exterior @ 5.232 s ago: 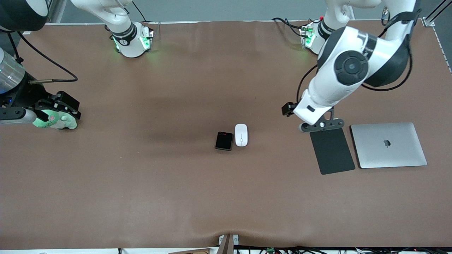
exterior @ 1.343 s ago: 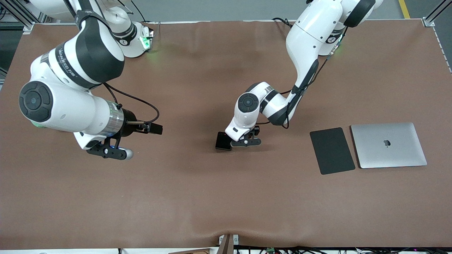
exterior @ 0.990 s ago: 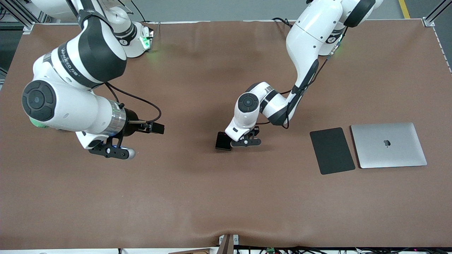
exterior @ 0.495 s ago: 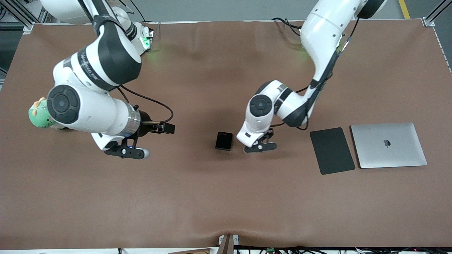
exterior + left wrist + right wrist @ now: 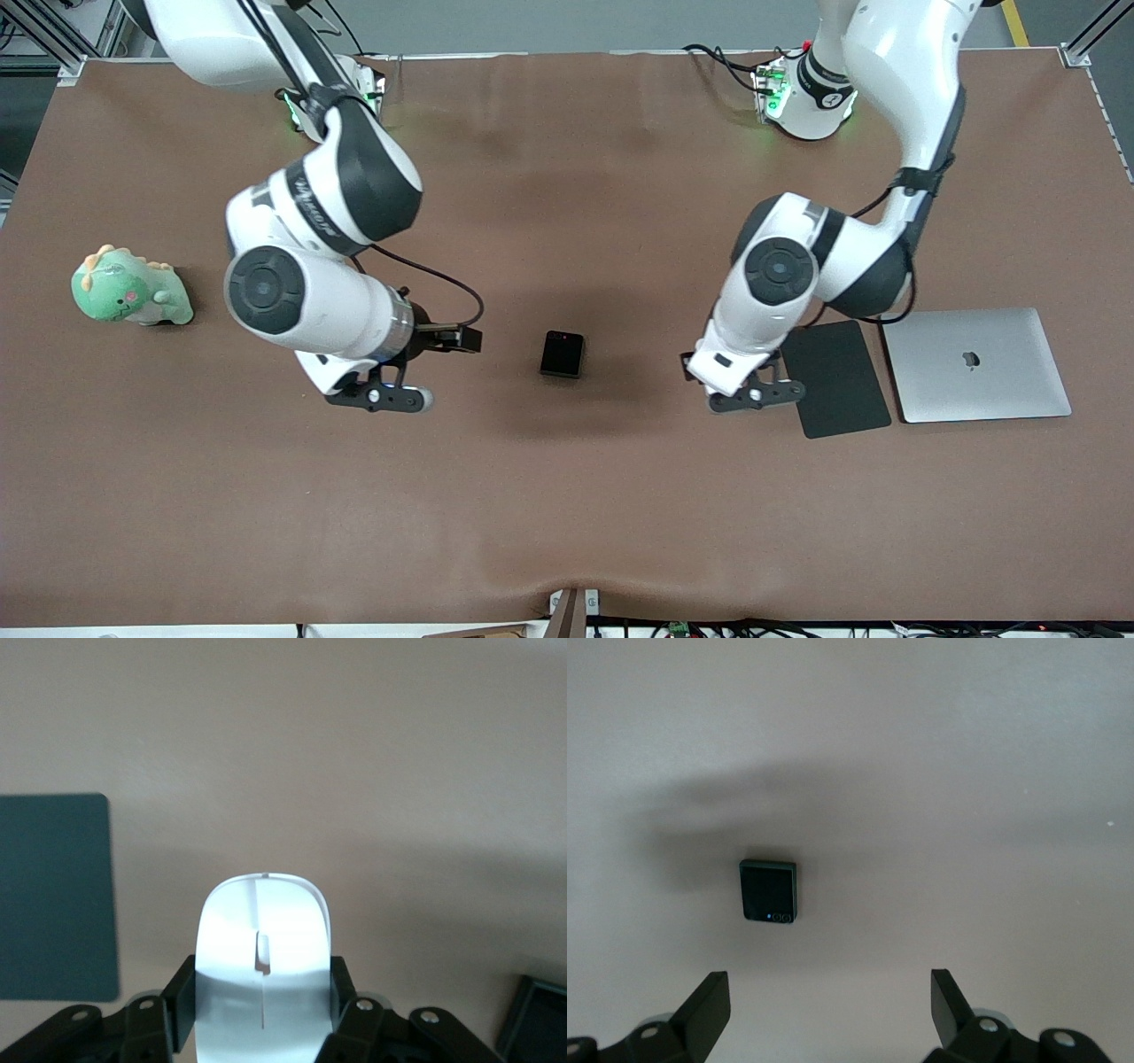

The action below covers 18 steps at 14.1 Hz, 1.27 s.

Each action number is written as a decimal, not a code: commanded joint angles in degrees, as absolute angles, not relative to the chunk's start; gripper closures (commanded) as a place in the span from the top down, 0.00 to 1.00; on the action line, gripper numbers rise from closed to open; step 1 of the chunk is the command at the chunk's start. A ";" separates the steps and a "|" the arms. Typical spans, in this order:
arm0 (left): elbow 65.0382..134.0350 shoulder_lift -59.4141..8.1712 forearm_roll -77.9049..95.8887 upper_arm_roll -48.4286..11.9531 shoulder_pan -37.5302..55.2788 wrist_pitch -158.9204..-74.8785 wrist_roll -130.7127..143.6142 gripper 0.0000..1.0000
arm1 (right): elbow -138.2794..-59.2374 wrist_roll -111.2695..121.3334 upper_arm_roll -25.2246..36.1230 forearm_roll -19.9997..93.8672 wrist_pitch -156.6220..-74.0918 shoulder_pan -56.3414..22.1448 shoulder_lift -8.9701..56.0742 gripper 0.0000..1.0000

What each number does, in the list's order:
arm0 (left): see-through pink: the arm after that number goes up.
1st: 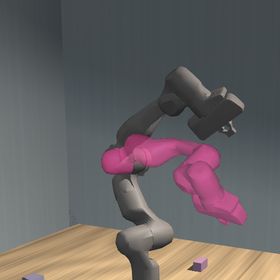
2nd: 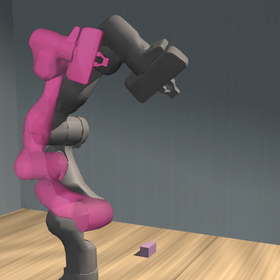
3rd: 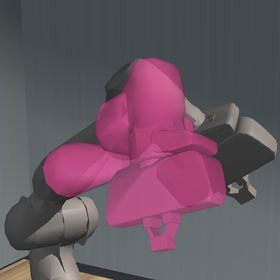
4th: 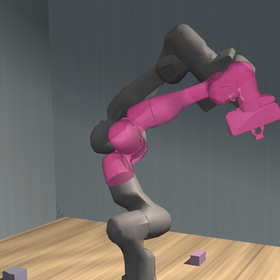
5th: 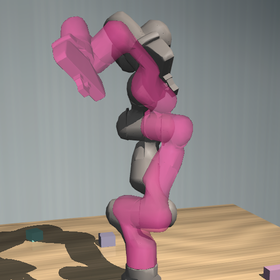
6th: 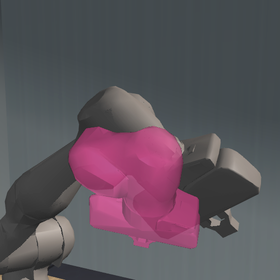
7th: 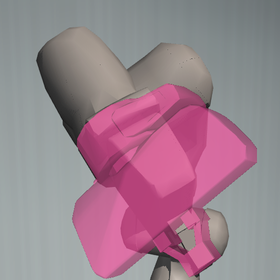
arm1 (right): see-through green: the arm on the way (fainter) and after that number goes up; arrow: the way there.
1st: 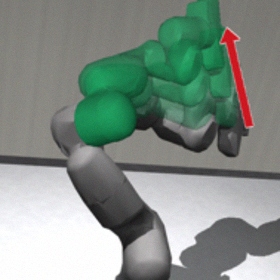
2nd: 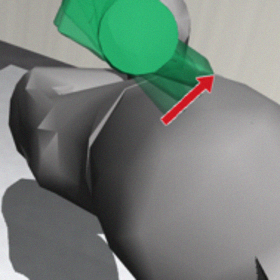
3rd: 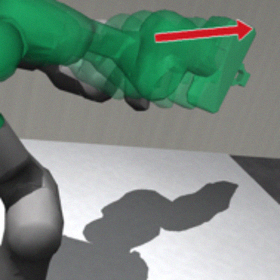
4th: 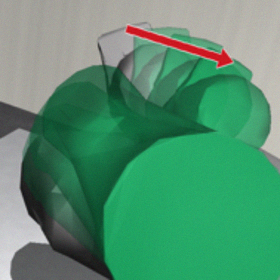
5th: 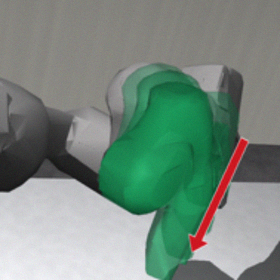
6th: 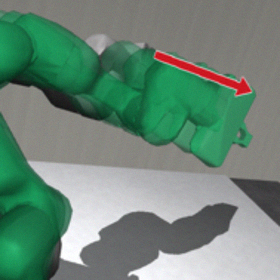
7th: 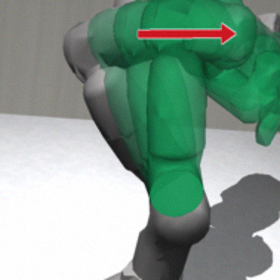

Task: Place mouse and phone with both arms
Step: 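Carry the mouse over the pad while the right gripper grasps the phone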

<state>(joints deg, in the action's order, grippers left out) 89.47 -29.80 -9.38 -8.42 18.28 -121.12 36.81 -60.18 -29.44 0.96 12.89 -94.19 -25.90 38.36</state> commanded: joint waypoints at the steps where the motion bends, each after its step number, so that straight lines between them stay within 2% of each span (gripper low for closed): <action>1: 92.01 -27.42 -9.84 -9.32 14.52 -120.41 32.18 0.41 | -59.06 -30.24 1.41 11.16 -95.27 -27.59 40.87 1.00; 4: 95.09 -26.20 -9.84 -9.23 10.74 -120.41 28.67 0.41 | -59.41 -30.59 1.32 11.25 -100.79 -28.30 42.62 1.00; 6: 97.37 -26.10 -9.84 -9.23 8.02 -120.58 27.08 0.41 | -59.41 -31.37 1.32 11.08 -101.16 -29.87 44.03 1.00; 7: 98.60 -26.36 -9.84 -9.23 6.95 -120.76 27.07 0.49 | -59.50 -32.25 1.32 10.90 -101.16 -30.67 44.38 1.00; 8: 100.70 -26.98 -9.84 -9.23 5.81 -121.37 27.16 0.49 | -59.50 -33.13 1.41 10.81 -101.16 -31.37 45.25 1.00; 9: 103.42 -27.50 -10.45 -9.05 4.84 -124.77 27.16 0.42 | -59.50 -33.83 1.41 10.81 -101.51 -31.64 46.39 1.00; 11: 106.69 -27.16 -10.90 -9.14 2.39 -128.66 26.46 0.41 | -59.59 -38.29 1.41 8.89 -103.87 -33.65 48.33 1.00; 14: 107.31 -26.98 -11.07 -9.14 1.76 -128.85 25.23 0.38 | -59.59 -48.93 1.41 3.35 -109.76 -36.64 51.41 1.00; 18: 107.84 -28.38 -11.16 -9.14 -1.40 -132.00 21.37 0.38 | -59.59 -53.70 1.23 4.30 -113.72 -37.70 54.75 1.00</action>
<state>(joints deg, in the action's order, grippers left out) 106.14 -28.74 -9.59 -8.53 1.00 -129.37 23.62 -60.69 -51.86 1.01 4.65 -112.33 -37.46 53.15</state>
